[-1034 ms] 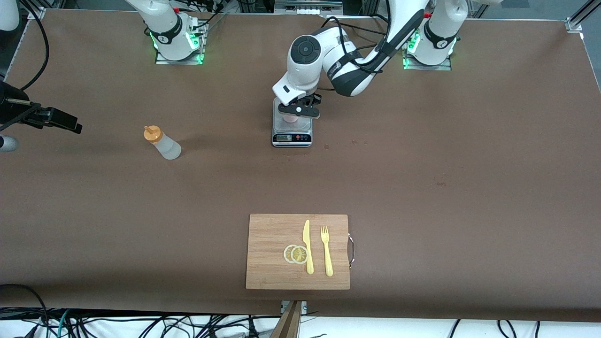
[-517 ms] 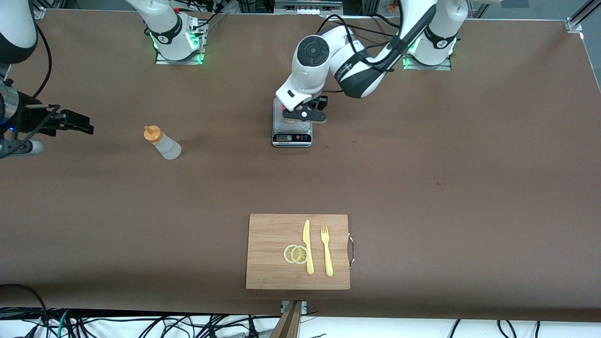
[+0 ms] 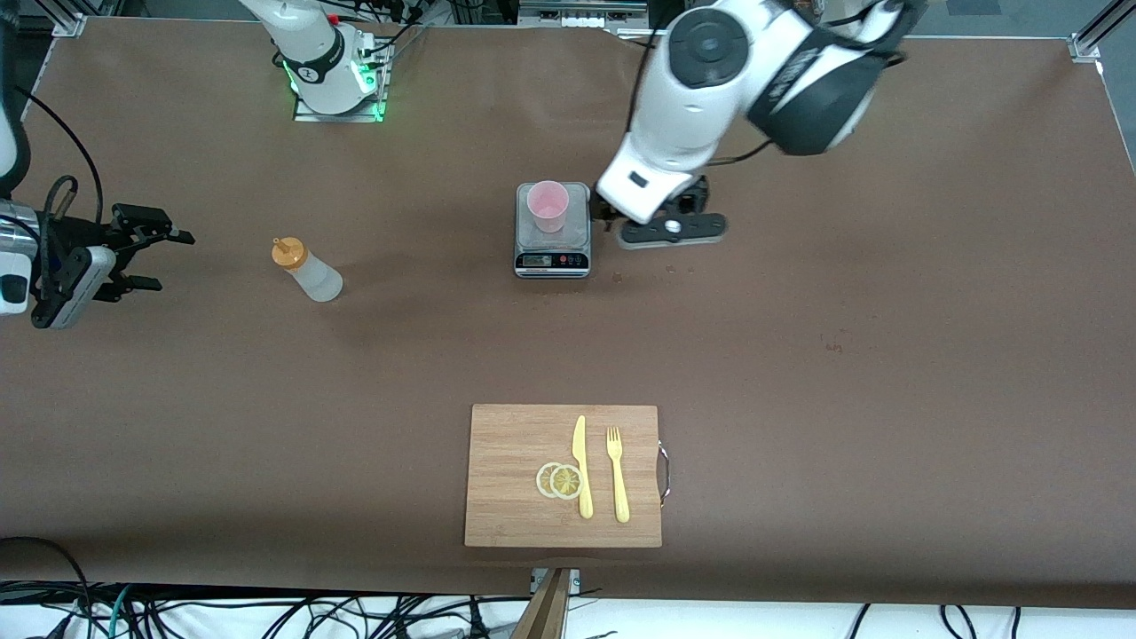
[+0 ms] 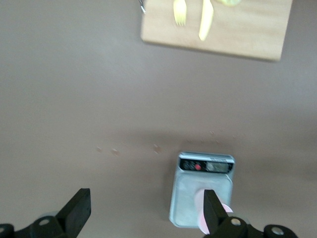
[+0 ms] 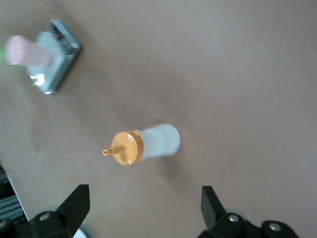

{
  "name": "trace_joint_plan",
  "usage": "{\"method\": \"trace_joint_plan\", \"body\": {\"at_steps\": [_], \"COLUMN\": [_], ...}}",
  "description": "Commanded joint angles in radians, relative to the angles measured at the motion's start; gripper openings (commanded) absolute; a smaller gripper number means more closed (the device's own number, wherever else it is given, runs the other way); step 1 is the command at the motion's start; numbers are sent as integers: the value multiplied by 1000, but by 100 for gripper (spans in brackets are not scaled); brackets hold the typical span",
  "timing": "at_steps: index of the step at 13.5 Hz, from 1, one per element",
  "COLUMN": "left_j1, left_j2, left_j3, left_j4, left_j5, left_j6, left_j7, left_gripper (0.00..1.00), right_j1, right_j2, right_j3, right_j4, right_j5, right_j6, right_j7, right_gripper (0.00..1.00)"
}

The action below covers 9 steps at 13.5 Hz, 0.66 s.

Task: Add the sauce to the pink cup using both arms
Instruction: 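Grasp the white squeeze bottle with the right gripper while the left retracts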

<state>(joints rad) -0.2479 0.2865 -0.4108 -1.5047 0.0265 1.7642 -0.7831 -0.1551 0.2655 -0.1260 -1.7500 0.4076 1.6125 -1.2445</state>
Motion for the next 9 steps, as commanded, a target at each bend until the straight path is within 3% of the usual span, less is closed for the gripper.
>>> {"method": "trace_joint_plan", "body": {"at_steps": [1,3,7,9], "left_j1": [99,195,283,286], "left_j2": [-62,-99,-125,-125], "left_j3": [52,78,236,317], "left_j4": [23,23,53,69], "left_j5": [-20,-16,-25,-26], "left_j6": [-78,-106,-184,-221], "left_j7": [184,301,587,712], "left_gripper": [100,100,100,100], "right_j1": [-30,-58,-102,-118], "right_j2": [33,102,297,362], "right_j3": [-29,-38,-57,-57], "right_j4": [-127,-164,-169,-169], "right_j5": [137,241,451,510], "right_j6": [61,63,-29,-66], "right_j7": [-348,-626,-1071,-1215], "right_gripper": [100,100,100,100]}}
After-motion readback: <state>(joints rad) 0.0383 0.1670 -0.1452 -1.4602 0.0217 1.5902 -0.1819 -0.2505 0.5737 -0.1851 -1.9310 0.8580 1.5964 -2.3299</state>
